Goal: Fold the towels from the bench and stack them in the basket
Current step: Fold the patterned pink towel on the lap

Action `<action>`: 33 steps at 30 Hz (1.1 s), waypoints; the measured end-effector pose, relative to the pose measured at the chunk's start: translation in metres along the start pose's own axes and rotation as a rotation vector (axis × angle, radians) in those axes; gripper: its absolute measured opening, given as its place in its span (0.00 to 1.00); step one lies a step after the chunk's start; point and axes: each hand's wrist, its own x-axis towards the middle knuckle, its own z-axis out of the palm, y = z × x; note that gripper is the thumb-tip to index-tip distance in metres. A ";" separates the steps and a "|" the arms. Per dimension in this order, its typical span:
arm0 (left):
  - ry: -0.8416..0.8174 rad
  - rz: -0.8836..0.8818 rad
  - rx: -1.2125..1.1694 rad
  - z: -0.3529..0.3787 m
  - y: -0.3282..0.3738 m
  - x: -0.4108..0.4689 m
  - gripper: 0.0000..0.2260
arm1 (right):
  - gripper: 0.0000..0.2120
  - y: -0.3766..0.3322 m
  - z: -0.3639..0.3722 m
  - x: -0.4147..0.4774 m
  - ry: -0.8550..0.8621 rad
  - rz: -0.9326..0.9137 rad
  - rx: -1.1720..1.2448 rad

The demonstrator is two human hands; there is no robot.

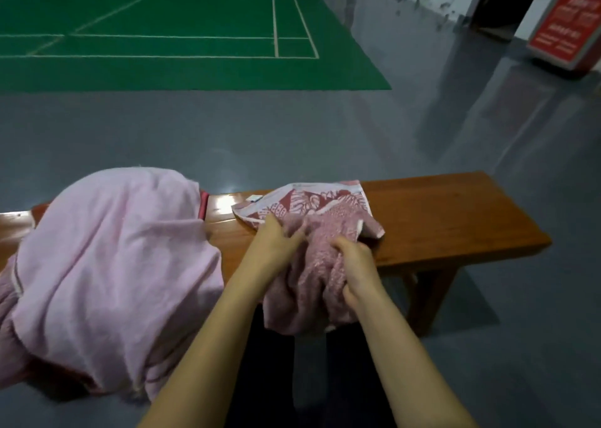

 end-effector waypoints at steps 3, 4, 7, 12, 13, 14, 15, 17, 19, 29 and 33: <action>0.117 0.073 0.034 0.024 -0.017 -0.016 0.18 | 0.07 0.024 -0.010 0.001 0.028 0.117 0.003; 0.157 0.131 -0.005 0.029 -0.016 -0.024 0.15 | 0.08 0.025 -0.011 0.001 0.010 0.136 0.031; 0.108 0.251 -0.071 0.041 -0.014 -0.052 0.06 | 0.15 0.021 -0.010 -0.003 -0.105 0.186 0.178; 0.171 0.239 0.010 0.057 -0.030 -0.073 0.10 | 0.17 0.018 -0.008 -0.015 -0.314 0.221 0.155; 0.193 0.233 0.046 0.055 -0.030 -0.073 0.09 | 0.17 0.019 -0.008 -0.016 -0.348 0.228 0.160; 0.205 0.231 0.079 0.054 -0.031 -0.072 0.08 | 0.16 0.020 -0.008 -0.019 -0.388 0.234 0.152; 0.207 0.219 0.077 0.051 -0.031 -0.073 0.08 | 0.14 0.021 -0.008 -0.021 -0.410 0.225 0.107; 0.204 0.144 -0.067 0.046 -0.034 -0.071 0.08 | 0.08 0.028 -0.013 -0.018 -0.405 0.083 -0.140; 0.170 0.036 -0.260 0.041 -0.037 -0.069 0.07 | 0.04 0.030 -0.023 -0.012 -0.280 -0.314 -0.568; 0.034 0.180 -0.454 0.000 -0.040 -0.061 0.06 | 0.04 0.014 -0.016 -0.014 -0.474 -0.516 -0.782; -0.003 0.174 -0.163 -0.017 -0.042 -0.065 0.03 | 0.05 0.013 -0.016 -0.014 -0.420 -0.532 -0.827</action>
